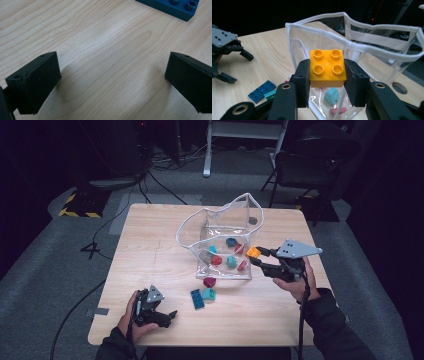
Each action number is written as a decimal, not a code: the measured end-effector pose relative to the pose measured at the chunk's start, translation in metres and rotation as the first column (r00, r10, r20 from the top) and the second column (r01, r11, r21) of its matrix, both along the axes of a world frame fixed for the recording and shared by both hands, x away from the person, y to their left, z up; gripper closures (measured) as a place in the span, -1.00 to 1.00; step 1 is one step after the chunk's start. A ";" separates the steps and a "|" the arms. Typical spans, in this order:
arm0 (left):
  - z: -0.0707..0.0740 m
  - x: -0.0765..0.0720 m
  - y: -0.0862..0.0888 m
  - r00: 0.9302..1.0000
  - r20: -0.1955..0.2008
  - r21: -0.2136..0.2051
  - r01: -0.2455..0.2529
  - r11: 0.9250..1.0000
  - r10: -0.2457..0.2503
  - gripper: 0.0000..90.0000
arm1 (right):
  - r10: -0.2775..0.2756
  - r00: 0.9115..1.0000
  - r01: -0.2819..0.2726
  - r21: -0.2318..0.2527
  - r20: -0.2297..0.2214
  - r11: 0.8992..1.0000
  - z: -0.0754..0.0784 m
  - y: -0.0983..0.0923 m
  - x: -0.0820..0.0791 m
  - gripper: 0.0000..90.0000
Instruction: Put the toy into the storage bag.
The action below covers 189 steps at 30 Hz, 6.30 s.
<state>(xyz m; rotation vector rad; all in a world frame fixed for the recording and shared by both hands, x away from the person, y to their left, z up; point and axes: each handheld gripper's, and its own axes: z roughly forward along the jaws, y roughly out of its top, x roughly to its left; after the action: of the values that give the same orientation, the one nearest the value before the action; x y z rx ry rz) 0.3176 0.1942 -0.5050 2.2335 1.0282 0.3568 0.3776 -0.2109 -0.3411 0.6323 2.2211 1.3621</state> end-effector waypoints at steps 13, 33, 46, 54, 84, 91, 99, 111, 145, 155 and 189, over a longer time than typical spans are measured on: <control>0.000 0.000 0.000 1.000 -0.001 -0.001 -0.001 1.000 0.001 -1.00 | -0.014 0.999 0.013 0.031 0.043 0.999 0.035 0.003 0.002 0.31; 0.000 0.000 0.000 1.000 -0.001 -0.002 0.000 1.000 0.000 -1.00 | -0.067 0.997 0.066 0.033 0.042 0.997 0.053 0.019 0.035 0.31; 0.000 0.000 0.000 1.000 -0.001 0.001 0.001 1.000 -0.001 -1.00 | -0.131 0.991 0.131 0.004 -0.003 0.991 0.052 0.034 0.072 0.31; 0.000 0.000 0.000 1.000 -0.001 0.002 0.001 1.000 -0.001 -0.99 | -0.158 0.987 0.158 -0.016 -0.041 0.987 0.042 0.042 0.088 0.31; 0.000 0.000 0.000 1.000 -0.001 0.000 0.001 1.000 -0.001 -0.99 | -0.192 0.979 0.192 -0.005 -0.065 0.981 0.033 0.045 0.091 -0.05; 0.000 0.000 0.000 1.000 0.001 0.000 0.000 1.000 0.000 -0.99 | -0.118 0.993 0.119 0.006 -0.026 0.993 0.041 0.041 0.071 -0.29; 0.000 0.000 0.000 1.000 0.001 0.001 0.000 1.000 0.000 -0.99 | -0.042 0.999 0.042 -0.023 -0.001 0.999 0.037 0.038 0.041 -0.42; 0.000 0.000 0.000 1.000 0.002 0.002 0.000 1.000 0.000 -0.99 | 0.086 0.996 -0.087 -0.073 -0.020 0.994 0.000 0.042 0.006 -0.43; 0.000 0.000 0.000 1.000 0.001 0.001 -0.001 1.000 0.001 -0.99 | 0.210 0.941 -0.258 -0.164 -0.264 0.952 -0.148 0.103 -0.001 -0.37; 0.000 0.000 0.000 1.000 0.001 0.001 -0.001 1.000 0.001 -0.99 | 0.179 0.948 -0.228 -0.171 -0.263 0.958 -0.161 0.110 0.004 -0.36; 0.000 -0.001 0.000 1.000 0.001 0.000 -0.006 1.000 0.006 -0.99 | 0.185 0.957 -0.209 -0.087 -0.223 0.974 -0.145 0.059 -0.007 0.32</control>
<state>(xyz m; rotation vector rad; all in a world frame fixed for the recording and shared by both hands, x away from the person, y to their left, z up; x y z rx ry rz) 0.3169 0.1941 -0.5050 2.2302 1.0339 0.3607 0.3707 -0.1517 -0.4863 0.5515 2.5718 1.3065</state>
